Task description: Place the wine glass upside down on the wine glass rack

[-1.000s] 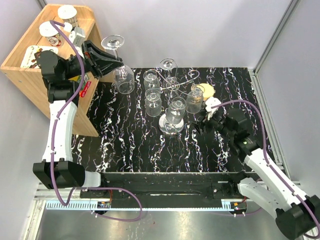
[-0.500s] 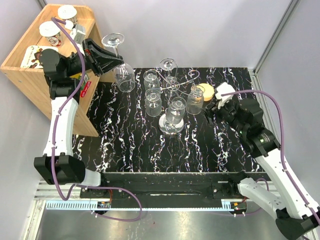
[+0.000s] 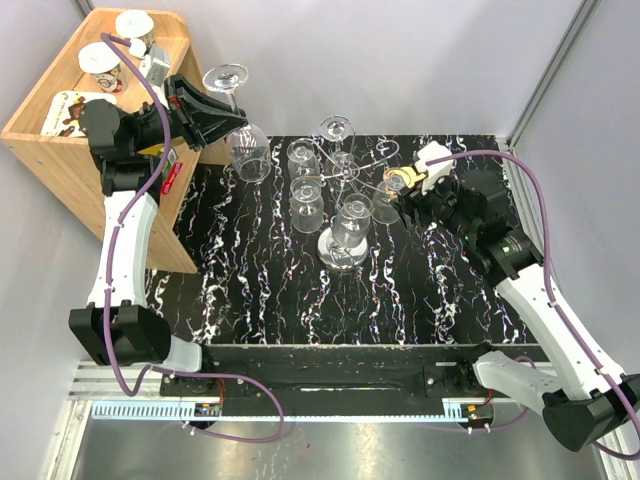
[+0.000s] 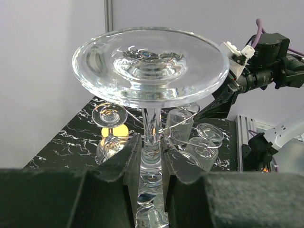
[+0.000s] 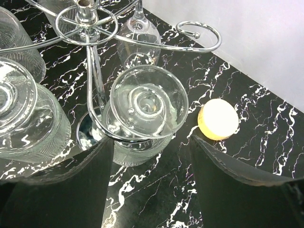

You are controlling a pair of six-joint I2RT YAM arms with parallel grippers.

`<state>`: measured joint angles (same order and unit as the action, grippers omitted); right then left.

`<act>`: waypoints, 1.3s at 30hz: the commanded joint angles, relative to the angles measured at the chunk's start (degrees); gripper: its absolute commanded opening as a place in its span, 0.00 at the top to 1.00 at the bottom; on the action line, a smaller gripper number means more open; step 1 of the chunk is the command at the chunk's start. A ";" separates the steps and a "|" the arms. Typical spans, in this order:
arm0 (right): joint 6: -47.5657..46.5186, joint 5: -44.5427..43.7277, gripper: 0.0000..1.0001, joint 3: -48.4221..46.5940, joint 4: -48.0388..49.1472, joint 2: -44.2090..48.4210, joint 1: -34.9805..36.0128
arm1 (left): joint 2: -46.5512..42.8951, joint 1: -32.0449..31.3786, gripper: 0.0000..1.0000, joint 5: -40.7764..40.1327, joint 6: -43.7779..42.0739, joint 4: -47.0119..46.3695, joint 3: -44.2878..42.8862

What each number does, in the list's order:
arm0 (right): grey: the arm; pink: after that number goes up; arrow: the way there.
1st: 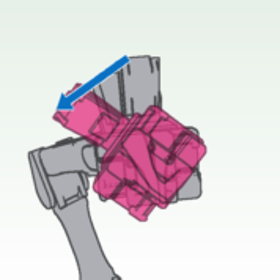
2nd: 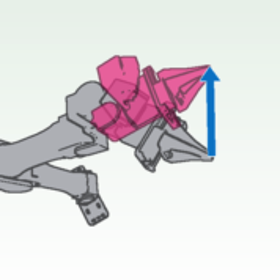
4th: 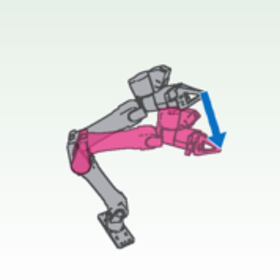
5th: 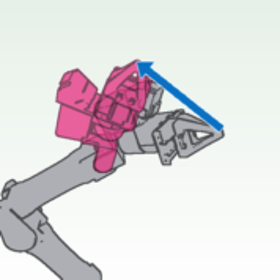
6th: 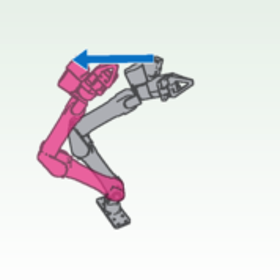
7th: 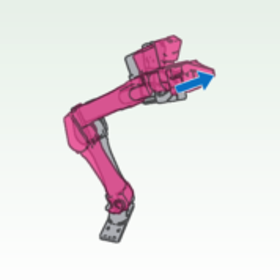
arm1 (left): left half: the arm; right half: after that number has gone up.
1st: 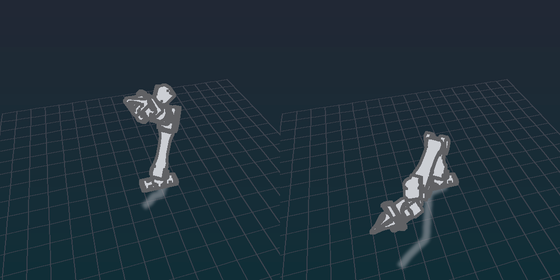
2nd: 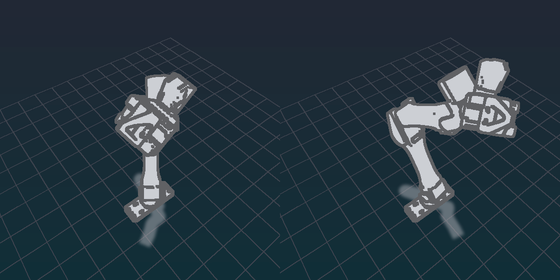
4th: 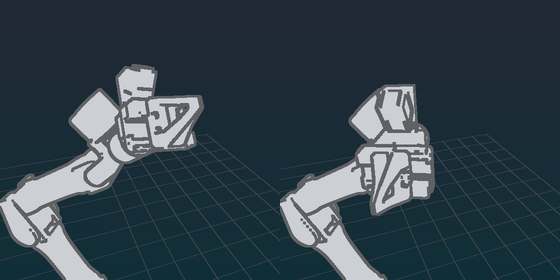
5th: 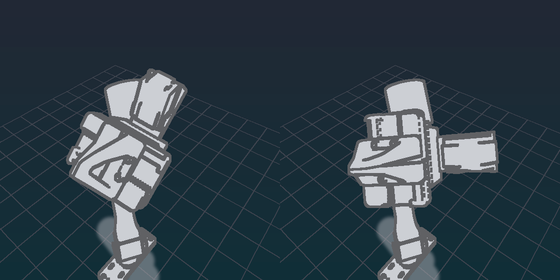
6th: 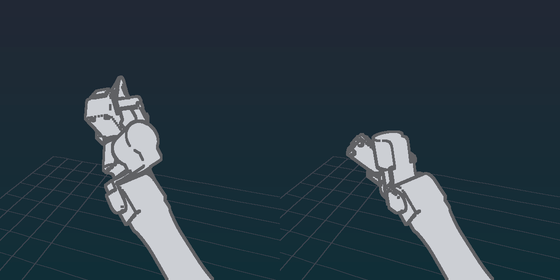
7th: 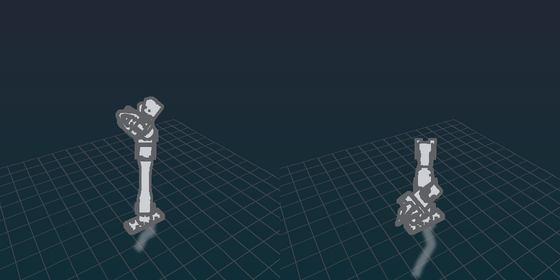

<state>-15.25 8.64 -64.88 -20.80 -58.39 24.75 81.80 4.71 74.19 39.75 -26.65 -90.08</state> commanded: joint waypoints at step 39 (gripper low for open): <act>-1.63 -7.32 0.32 -9.83 -1.09 -5.42 -2.34 | 6.44 -0.05 1.00 -6.25 -16.72 9.96 -10.02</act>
<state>-16.05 5.06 -71.79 -24.93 -63.68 23.27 89.38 4.71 70.00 23.88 -12.34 -98.89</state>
